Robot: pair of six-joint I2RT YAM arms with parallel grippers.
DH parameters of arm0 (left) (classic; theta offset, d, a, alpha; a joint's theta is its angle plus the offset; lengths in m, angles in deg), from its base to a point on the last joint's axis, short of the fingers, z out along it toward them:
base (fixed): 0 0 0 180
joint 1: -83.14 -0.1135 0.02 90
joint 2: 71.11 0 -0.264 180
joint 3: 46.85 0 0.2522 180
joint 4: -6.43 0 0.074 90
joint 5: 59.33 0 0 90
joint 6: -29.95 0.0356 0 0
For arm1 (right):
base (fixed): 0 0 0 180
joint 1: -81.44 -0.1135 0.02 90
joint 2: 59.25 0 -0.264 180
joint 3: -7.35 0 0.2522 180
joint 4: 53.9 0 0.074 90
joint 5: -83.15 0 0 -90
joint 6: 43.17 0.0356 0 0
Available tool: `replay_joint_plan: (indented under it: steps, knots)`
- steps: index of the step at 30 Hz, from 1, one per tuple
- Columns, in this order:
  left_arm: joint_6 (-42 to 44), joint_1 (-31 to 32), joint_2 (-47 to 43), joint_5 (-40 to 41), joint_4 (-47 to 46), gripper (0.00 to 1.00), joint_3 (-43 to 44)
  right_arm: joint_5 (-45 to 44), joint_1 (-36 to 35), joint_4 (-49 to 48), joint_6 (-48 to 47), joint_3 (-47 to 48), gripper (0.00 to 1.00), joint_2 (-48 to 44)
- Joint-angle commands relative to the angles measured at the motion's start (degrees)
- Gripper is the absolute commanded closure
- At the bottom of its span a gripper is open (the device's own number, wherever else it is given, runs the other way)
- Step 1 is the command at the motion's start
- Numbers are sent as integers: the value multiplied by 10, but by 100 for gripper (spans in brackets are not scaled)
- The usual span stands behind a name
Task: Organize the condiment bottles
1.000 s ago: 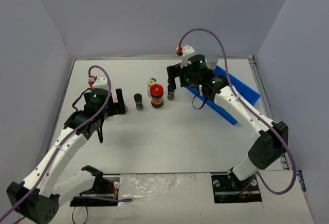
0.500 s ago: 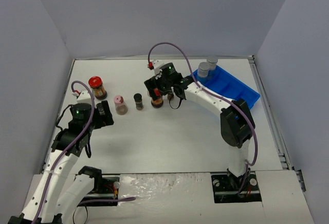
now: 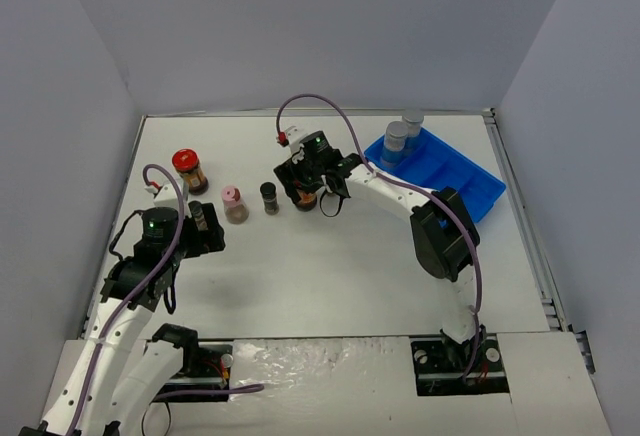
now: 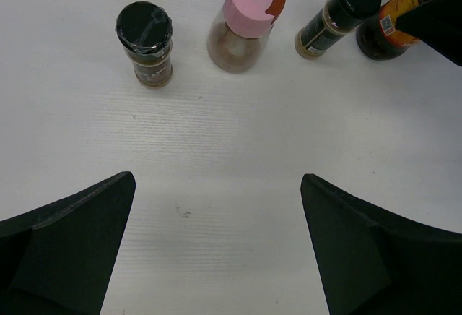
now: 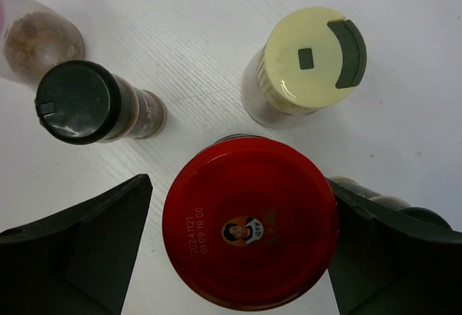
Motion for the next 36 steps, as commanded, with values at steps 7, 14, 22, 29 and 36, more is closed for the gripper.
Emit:
replay_joint_plan:
  steps: [7, 14, 22, 29, 36]
  knots:
    - [7, 1, 0, -5, -45, 3, 5, -30, -6, -25, 7, -28, 87, -81]
    - [9, 1, -3, -7, -47, 3, 3, -103, 17, 2, 53, -78, 100, -244]
    - [9, -1, -5, -1, -48, 3, 2, -174, 173, 50, 114, -121, 100, -357]
    - [12, -2, -7, 3, -48, 3, 3, -162, 342, 44, 139, -99, 100, -337]
    - [12, -2, -8, 4, -50, 3, 2, -136, 394, -9, 115, -62, 100, -246]
